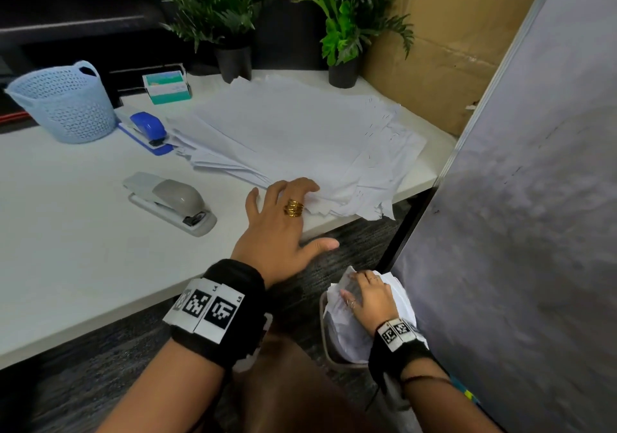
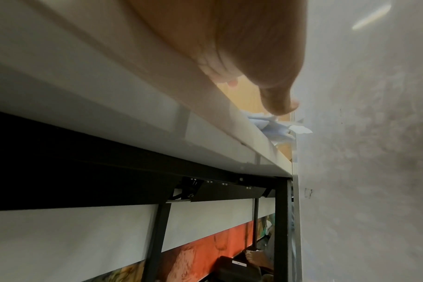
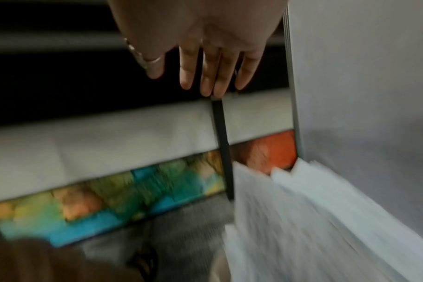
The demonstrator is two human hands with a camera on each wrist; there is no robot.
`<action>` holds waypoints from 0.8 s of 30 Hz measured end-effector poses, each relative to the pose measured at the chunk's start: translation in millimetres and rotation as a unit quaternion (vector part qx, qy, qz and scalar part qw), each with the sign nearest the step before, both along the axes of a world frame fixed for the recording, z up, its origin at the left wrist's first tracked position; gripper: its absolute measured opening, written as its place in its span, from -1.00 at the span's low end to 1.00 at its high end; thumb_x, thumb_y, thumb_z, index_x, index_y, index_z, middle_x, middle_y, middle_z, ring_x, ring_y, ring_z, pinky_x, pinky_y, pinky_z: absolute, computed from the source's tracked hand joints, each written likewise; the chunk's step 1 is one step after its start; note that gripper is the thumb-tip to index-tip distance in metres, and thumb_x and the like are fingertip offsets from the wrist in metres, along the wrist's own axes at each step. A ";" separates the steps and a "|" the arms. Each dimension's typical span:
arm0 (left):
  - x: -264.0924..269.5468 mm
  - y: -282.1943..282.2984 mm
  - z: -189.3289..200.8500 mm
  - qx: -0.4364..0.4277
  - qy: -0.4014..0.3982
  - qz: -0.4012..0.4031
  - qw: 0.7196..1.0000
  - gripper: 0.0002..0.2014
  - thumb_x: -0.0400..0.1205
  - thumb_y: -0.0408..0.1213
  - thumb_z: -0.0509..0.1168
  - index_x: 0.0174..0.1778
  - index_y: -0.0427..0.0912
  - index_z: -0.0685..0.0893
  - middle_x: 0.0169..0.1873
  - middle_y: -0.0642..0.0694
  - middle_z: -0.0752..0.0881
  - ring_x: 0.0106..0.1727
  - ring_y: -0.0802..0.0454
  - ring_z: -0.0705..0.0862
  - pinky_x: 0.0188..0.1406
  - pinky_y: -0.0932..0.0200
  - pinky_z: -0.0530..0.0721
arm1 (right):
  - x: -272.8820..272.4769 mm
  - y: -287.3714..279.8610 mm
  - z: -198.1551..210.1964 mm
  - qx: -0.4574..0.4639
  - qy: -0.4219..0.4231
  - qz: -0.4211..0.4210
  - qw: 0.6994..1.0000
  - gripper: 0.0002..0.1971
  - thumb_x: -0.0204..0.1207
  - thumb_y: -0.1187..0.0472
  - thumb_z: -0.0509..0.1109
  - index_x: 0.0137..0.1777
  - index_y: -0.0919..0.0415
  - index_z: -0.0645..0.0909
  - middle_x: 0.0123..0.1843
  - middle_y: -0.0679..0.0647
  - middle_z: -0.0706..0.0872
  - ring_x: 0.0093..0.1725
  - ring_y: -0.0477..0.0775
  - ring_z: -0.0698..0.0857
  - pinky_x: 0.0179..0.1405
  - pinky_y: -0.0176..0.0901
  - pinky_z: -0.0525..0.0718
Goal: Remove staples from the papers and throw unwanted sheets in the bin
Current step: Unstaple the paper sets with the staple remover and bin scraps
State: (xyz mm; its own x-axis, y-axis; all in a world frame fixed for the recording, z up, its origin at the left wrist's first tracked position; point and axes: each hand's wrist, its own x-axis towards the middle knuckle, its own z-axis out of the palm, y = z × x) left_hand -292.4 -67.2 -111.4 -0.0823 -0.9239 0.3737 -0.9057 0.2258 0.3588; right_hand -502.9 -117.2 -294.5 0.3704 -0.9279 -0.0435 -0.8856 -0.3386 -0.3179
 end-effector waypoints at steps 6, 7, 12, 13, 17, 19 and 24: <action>-7.8 1.4 7.0 0.074 -0.078 0.055 0.993 -0.11 0.42 0.50 -0.22 0.64 0.12 -0.09 0.64 0.08 -0.26 0.62 0.00 -0.37 0.43 -0.41 -0.35 | 28.6 16.5 115.8 -0.338 -0.270 -0.001 0.901 -0.73 0.52 0.13 0.26 -0.27 0.24 0.69 -0.33 0.05 0.69 -0.27 -0.05 0.58 -0.21 -0.35 0.43; -8.1 0.8 8.8 0.099 -0.087 0.060 0.989 -0.12 0.45 0.50 -0.23 0.64 0.11 -0.13 0.64 0.09 -0.27 0.62 0.02 -0.38 0.43 -0.43 -0.36 | 32.5 19.3 135.7 -0.371 -0.294 -0.006 0.881 -0.74 0.51 0.16 0.28 -0.31 0.25 0.68 -0.36 0.04 0.68 -0.28 -0.08 0.55 -0.24 -0.40 0.41; -9.5 4.9 13.5 0.137 -0.086 0.073 0.984 -0.19 0.57 0.39 -0.13 0.65 0.05 -0.19 0.66 0.05 -0.11 0.65 0.01 -0.21 0.48 -0.44 -0.32 | 46.8 22.3 205.5 -0.364 -0.303 -0.049 0.879 -0.77 0.54 0.14 0.29 -0.26 0.22 0.66 -0.27 0.05 0.67 -0.18 -0.05 0.56 -0.26 -0.38 0.36; -9.7 6.1 13.7 0.134 -0.093 0.075 0.984 -0.18 0.57 0.40 -0.14 0.65 0.04 -0.19 0.65 0.02 -0.06 0.65 -0.01 -0.16 0.48 -0.43 -0.30 | 50.7 16.4 212.6 -0.324 -0.275 -0.064 0.903 -0.79 0.56 0.13 0.30 -0.17 0.22 0.69 -0.16 0.07 0.68 -0.07 0.01 0.58 -0.23 -0.30 0.40; -9.5 9.8 16.5 0.114 -0.140 0.090 0.979 -0.26 0.66 0.22 -0.05 0.65 -0.13 -0.04 0.53 -0.14 0.16 0.58 -0.09 0.02 0.50 -0.42 -0.26 | 65.4 -7.0 223.7 -0.218 -0.140 -0.104 0.960 -0.64 0.61 -0.01 0.22 0.04 0.22 0.75 0.11 0.14 0.67 0.20 0.16 0.51 0.09 -0.03 0.48; -8.9 10.4 17.2 0.101 -0.144 0.091 0.980 -0.35 0.69 0.11 0.00 0.64 -0.14 0.08 0.56 -0.17 0.09 0.61 -0.13 -0.12 0.51 -0.37 -0.36 | 71.9 -9.5 224.2 -0.197 -0.111 -0.126 0.966 -0.58 0.63 -0.07 0.18 0.09 0.21 0.74 0.15 0.14 0.67 0.23 0.17 0.48 0.17 0.02 0.43; -4.8 6.4 14.0 0.108 -0.094 0.048 0.989 -0.47 0.71 0.03 0.04 0.60 -0.03 0.23 0.66 -0.10 -0.10 0.66 -0.01 -0.22 0.47 -0.24 -0.51 | 82.9 -3.8 224.4 -0.168 -0.076 -0.187 0.965 -0.48 0.60 -0.18 0.15 0.15 0.27 0.67 0.22 0.16 0.59 0.28 0.19 0.42 0.21 0.04 0.38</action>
State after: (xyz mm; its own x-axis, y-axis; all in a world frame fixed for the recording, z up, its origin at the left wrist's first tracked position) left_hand -297.2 -60.8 -97.5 -0.0385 -0.9875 0.1526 -0.9744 0.0710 0.2133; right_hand -420.0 -121.0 -70.1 -0.0139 -0.9502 0.3113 -0.9177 -0.1114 -0.3812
